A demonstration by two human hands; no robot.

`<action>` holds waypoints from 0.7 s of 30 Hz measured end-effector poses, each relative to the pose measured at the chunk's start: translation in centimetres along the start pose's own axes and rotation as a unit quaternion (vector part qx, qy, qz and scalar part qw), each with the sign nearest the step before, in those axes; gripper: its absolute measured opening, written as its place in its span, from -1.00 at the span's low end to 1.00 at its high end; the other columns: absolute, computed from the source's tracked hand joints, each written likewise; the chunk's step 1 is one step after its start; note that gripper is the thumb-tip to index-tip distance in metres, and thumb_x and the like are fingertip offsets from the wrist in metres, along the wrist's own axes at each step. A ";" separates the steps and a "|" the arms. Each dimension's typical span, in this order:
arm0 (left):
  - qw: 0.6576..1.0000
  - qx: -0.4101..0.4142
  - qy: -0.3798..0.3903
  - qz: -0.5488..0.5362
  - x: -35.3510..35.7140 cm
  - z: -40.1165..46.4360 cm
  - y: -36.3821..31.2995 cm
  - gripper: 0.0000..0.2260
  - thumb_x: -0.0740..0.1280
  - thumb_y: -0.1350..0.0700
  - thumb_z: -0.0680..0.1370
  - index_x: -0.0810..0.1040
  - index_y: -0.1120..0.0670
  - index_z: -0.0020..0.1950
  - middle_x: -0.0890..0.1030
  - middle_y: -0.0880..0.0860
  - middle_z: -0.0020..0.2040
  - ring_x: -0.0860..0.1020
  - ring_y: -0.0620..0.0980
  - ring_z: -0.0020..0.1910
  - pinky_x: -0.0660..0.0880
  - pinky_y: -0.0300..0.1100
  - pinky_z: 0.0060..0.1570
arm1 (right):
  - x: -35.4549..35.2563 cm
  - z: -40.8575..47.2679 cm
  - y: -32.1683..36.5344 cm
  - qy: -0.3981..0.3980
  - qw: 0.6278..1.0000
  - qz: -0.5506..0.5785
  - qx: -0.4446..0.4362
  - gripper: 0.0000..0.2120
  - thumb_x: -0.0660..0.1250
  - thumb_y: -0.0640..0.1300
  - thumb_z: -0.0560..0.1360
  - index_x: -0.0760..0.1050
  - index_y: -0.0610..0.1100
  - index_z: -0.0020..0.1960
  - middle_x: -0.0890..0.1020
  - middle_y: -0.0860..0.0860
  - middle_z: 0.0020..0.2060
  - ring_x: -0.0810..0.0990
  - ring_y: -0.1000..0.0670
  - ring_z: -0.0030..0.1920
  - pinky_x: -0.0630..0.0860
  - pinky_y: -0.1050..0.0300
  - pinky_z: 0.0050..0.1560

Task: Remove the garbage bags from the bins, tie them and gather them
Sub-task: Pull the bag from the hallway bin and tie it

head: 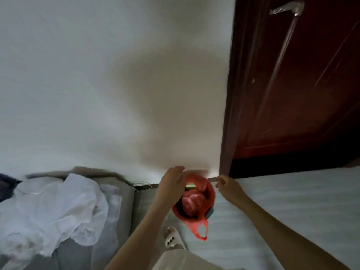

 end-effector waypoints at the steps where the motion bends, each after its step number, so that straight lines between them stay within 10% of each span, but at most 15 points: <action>1: 0.999 0.017 0.034 0.027 -0.1 2.7 1.1 -0.75 0.20 0.22 0.55 0.52 0.19 0.19 0.57 0.15 0.17 0.54 0.13 0.13 0.46 -0.03 0.17 | 1.2 1.2 0.0 -0.014 0.999 0.012 0.040 -0.76 0.12 -0.26 0.52 0.51 -0.21 0.09 0.61 -0.21 0.06 0.56 -0.19 0.09 0.44 0.05 0.12; 10: 0.962 0.075 0.237 0.116 7.2 10.2 7.7 -0.77 0.20 0.18 0.56 0.52 0.14 0.18 0.58 0.14 0.16 0.51 0.10 0.17 0.34 -0.16 0.19 | 6.3 1.3 -5.5 -0.109 0.966 0.087 0.218 -0.74 0.12 -0.21 0.53 0.47 -0.15 0.15 0.60 -0.17 0.09 0.53 -0.19 0.11 0.44 0.03 0.09; 21: 0.894 0.292 0.236 0.244 28.8 15.7 21.9 -0.70 0.22 0.14 0.53 0.44 0.12 0.26 0.51 0.13 0.20 0.47 0.12 0.20 0.46 -0.02 0.15 | 21.7 13.5 -24.4 -0.114 0.970 -0.039 0.211 -0.41 0.17 0.15 0.50 0.15 -0.16 0.39 0.38 -0.13 0.30 0.35 -0.14 0.30 0.38 -0.07 0.24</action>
Point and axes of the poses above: each hand's wrist, its own z-axis towards the middle knuckle, its own x-axis out of the palm, y = z × x, the point moved 7 cm from there along z, towards the middle knuckle
